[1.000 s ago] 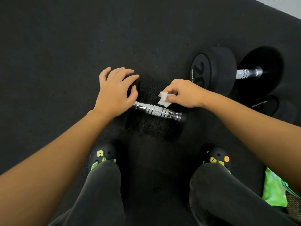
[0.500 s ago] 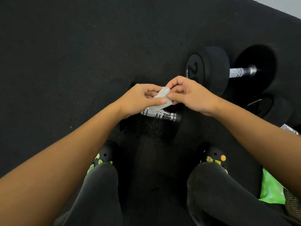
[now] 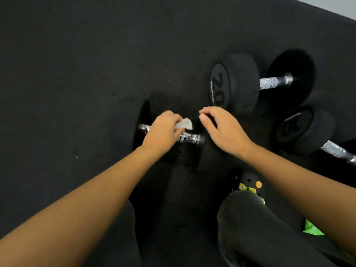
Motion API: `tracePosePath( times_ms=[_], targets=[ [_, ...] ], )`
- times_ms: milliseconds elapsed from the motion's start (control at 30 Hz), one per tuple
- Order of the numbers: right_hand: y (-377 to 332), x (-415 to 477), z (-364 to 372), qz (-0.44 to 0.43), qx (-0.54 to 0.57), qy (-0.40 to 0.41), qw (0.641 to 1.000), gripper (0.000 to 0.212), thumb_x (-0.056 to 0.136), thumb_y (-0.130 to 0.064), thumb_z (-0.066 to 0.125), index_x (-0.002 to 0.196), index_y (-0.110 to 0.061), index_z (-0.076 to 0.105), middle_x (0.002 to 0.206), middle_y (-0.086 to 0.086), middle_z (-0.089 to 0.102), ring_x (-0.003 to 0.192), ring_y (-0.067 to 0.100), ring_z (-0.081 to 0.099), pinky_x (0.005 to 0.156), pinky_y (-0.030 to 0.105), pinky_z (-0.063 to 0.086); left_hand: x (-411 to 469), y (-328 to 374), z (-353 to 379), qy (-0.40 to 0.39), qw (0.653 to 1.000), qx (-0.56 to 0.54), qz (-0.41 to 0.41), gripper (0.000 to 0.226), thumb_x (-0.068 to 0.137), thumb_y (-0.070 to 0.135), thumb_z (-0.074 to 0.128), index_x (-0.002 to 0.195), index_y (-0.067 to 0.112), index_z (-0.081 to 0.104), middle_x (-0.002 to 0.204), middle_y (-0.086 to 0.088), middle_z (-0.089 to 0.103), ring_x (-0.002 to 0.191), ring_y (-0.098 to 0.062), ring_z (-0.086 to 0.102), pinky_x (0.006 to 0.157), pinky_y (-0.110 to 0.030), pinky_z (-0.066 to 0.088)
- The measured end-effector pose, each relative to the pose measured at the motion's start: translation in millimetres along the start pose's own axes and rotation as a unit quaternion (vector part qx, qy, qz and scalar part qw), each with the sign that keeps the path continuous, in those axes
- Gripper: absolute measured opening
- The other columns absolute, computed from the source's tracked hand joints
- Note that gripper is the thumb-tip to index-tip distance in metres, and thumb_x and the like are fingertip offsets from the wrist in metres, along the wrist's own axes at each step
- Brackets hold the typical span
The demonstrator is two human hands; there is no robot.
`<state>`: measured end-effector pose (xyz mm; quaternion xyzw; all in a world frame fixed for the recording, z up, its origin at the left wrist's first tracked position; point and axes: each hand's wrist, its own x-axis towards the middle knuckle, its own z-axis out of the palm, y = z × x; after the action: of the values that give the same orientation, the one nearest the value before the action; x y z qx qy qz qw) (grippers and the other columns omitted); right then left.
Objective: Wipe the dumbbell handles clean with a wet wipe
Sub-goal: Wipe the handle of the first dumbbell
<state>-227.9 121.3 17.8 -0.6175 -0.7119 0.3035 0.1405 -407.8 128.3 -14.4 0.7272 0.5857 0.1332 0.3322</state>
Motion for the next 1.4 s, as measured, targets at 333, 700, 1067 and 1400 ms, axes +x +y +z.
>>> tracePosePath(
  times_ms=[333,700,1067,1400],
  targets=[
    [3,-2,18,-0.023,-0.090,0.063,0.994,0.046,0.095,-0.043,0.028,0.103,-0.018,0.066,0.113,-0.002,0.065,0.116,0.011,0.052,0.097,0.030,0.036,-11,0,5,-0.112,0.973,0.148,0.139,0.041,0.095,0.034,0.041,0.123,0.010,0.061,0.123,-0.003,0.062,0.115,-0.028,0.053,0.095,-0.041,0.041],
    [3,-2,19,-0.025,-0.083,0.074,0.993,0.045,0.093,-0.043,0.031,0.099,-0.017,0.067,0.112,-0.001,0.065,0.117,0.011,0.052,0.099,0.032,0.035,0,11,25,-0.116,0.962,0.194,0.156,0.022,0.091,0.009,0.050,0.111,0.010,0.060,0.111,-0.004,0.064,0.102,-0.023,0.059,0.097,-0.034,0.039],
    [5,-2,20,-0.029,-0.084,0.094,0.992,0.039,0.093,-0.040,0.037,0.094,-0.016,0.069,0.109,-0.001,0.067,0.114,0.011,0.054,0.097,0.030,0.036,-8,9,38,-0.091,0.952,0.224,0.189,0.044,0.092,0.009,0.049,0.136,0.007,0.044,0.141,-0.008,0.047,0.132,-0.023,0.042,0.112,-0.032,0.022],
    [7,-2,19,-0.026,-0.072,0.090,0.993,0.024,0.090,-0.027,0.048,0.096,-0.015,0.068,0.114,0.001,0.065,0.115,0.013,0.053,0.098,0.030,0.035,-9,-26,18,-0.040,0.961,0.194,0.194,0.034,0.090,0.023,0.052,0.114,0.003,0.065,0.114,-0.013,0.068,0.104,-0.027,0.066,0.096,-0.042,0.044]
  ],
)
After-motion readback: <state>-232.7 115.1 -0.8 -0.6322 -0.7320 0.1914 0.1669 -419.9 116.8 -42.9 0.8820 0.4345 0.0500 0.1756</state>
